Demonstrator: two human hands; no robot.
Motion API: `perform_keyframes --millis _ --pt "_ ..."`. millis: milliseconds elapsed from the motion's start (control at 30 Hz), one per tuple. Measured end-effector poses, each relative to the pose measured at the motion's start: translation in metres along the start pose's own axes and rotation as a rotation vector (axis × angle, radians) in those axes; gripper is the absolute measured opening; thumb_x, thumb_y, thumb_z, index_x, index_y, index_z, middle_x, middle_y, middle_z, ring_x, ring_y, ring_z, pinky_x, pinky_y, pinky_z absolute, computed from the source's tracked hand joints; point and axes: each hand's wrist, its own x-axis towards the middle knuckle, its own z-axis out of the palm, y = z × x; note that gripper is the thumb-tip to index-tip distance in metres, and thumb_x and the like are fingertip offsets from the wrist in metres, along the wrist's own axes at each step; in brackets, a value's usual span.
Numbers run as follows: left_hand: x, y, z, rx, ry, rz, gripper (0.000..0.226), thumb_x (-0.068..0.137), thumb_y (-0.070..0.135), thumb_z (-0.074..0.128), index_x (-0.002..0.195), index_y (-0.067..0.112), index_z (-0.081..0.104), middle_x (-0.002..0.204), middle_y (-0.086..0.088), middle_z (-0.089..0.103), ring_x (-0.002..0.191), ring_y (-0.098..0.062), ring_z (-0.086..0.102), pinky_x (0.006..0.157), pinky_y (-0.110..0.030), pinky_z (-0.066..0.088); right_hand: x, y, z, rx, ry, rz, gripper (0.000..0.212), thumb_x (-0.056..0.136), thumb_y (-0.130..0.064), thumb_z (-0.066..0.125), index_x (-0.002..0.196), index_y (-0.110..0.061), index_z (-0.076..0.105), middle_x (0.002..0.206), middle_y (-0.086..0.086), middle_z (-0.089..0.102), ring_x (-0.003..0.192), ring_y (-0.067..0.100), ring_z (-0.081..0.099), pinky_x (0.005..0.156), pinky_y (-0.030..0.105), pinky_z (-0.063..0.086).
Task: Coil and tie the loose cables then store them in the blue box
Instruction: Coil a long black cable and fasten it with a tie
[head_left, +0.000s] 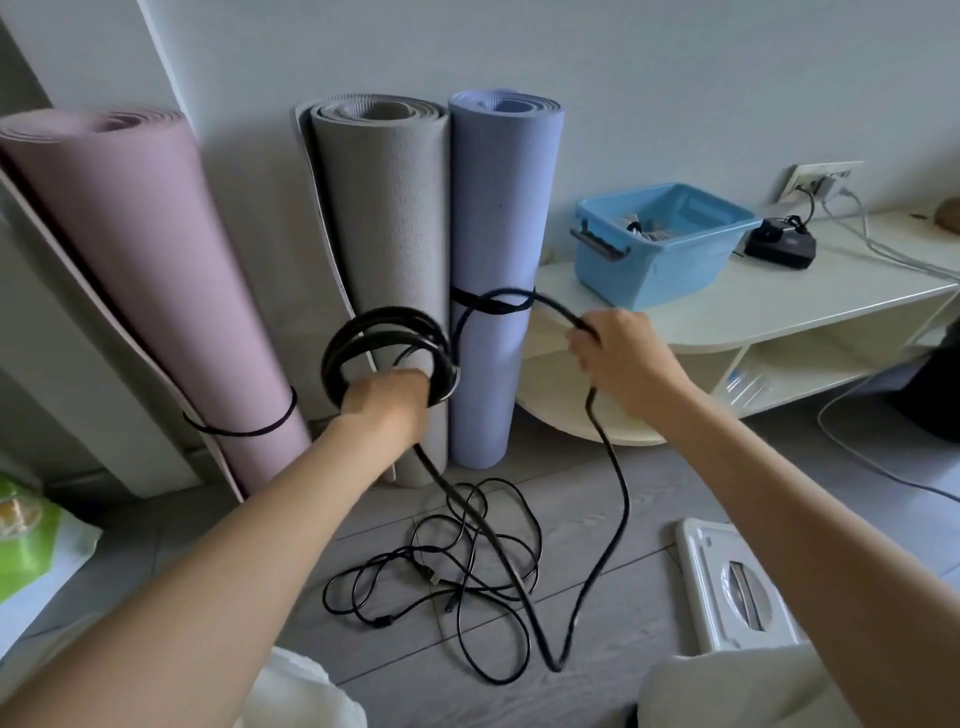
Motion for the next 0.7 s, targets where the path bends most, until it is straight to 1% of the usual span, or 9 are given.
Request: perform_keyframes --millis 67,167,233,300,367,467,533,600,700 --pt "0.003 -0.013 0.005 -0.137 -0.042 -0.075 0.025 0.092 0.010 0.047 0.115 0.004 0.055 0.121 -0.016 0.058 0.113 -0.035 0.055 0.087 -0.035 0.045 0.002 0.015 -0.010 0.028 -0.017 0.130 0.022 0.092 -0.008 0.044 0.083 0.004 0.059 0.080 0.024 0.063 0.061 0.029 0.059 0.062 0.041 0.052" --pt "0.006 -0.020 0.001 -0.318 0.007 -0.132 0.022 0.092 0.018 0.051 0.107 0.004 0.058 0.113 -0.018 0.061 0.106 -0.036 0.058 0.081 -0.034 0.046 -0.010 0.027 -0.006 -0.079 -0.324 0.263 0.016 0.092 -0.009 0.047 0.087 0.002 0.057 0.081 0.018 0.066 0.055 0.021 0.062 0.055 0.031 0.051" --pt "0.007 -0.018 -0.003 -0.432 -0.009 -0.120 0.019 0.091 0.019 0.053 0.100 0.006 0.063 0.103 -0.016 0.065 0.095 -0.035 0.062 0.070 -0.030 0.049 -0.016 0.025 0.001 -0.242 -0.450 0.208 0.019 0.091 -0.022 0.053 0.086 -0.004 0.050 0.094 0.016 0.062 0.076 0.026 0.058 0.063 0.031 0.045" --pt "0.007 -0.012 -0.007 -0.603 -0.065 -0.082 0.013 0.088 0.016 0.055 0.088 0.008 0.066 0.091 -0.013 0.068 0.080 -0.030 0.065 0.068 -0.029 0.052 -0.017 0.011 0.006 -0.176 -0.448 0.117 0.036 0.089 -0.040 0.056 0.102 -0.007 0.050 0.110 0.012 0.055 0.092 0.025 0.052 0.076 0.032 0.044" --pt "0.000 -0.004 -0.015 -0.814 -0.112 -0.020 0.012 0.089 0.013 0.057 0.080 0.011 0.064 0.078 -0.006 0.066 0.061 -0.018 0.058 0.058 -0.022 0.048 -0.022 -0.012 0.009 0.058 -0.546 0.108 0.050 0.087 -0.051 0.054 0.114 -0.008 0.052 0.112 0.010 0.060 0.093 0.020 0.054 0.085 0.034 0.046" --pt "-0.014 0.006 -0.033 -1.216 -0.243 0.021 0.009 0.091 0.011 0.057 0.084 0.012 0.063 0.073 0.001 0.069 0.053 -0.007 0.050 0.048 -0.016 0.038 -0.038 -0.035 0.024 0.096 -0.763 0.050 0.058 0.087 -0.047 0.055 0.119 0.001 0.054 0.113 0.017 0.065 0.095 0.023 0.061 0.095 0.038 0.044" --pt "-0.020 0.008 -0.045 -1.484 -0.368 0.063 0.004 0.088 0.013 0.059 0.089 0.013 0.063 0.082 0.001 0.073 0.054 -0.006 0.053 0.055 -0.017 0.040 -0.043 -0.039 0.028 0.283 -0.758 0.065 0.040 0.090 -0.028 0.059 0.116 0.001 0.053 0.096 0.015 0.069 0.078 0.019 0.064 0.080 0.032 0.050" --pt "-0.021 0.007 -0.053 -1.770 -0.457 0.106 0.008 0.081 0.015 0.060 0.085 0.011 0.066 0.089 -0.004 0.072 0.052 -0.007 0.053 0.056 -0.020 0.043 -0.038 -0.038 0.024 0.583 -0.603 0.125 0.014 0.090 -0.009 0.056 0.099 0.002 0.057 0.068 0.010 0.058 0.048 0.012 0.050 0.049 0.019 0.042" --pt "-0.021 -0.001 -0.058 -2.120 -0.588 0.202 0.010 0.073 0.019 0.065 0.073 0.010 0.070 0.075 -0.002 0.065 0.047 -0.005 0.049 0.051 -0.018 0.044 -0.026 -0.027 0.014 0.809 -0.341 0.241 0.021 0.096 -0.009 0.046 0.078 -0.003 0.056 0.057 0.004 0.039 0.044 0.012 0.030 0.041 0.018 0.024"
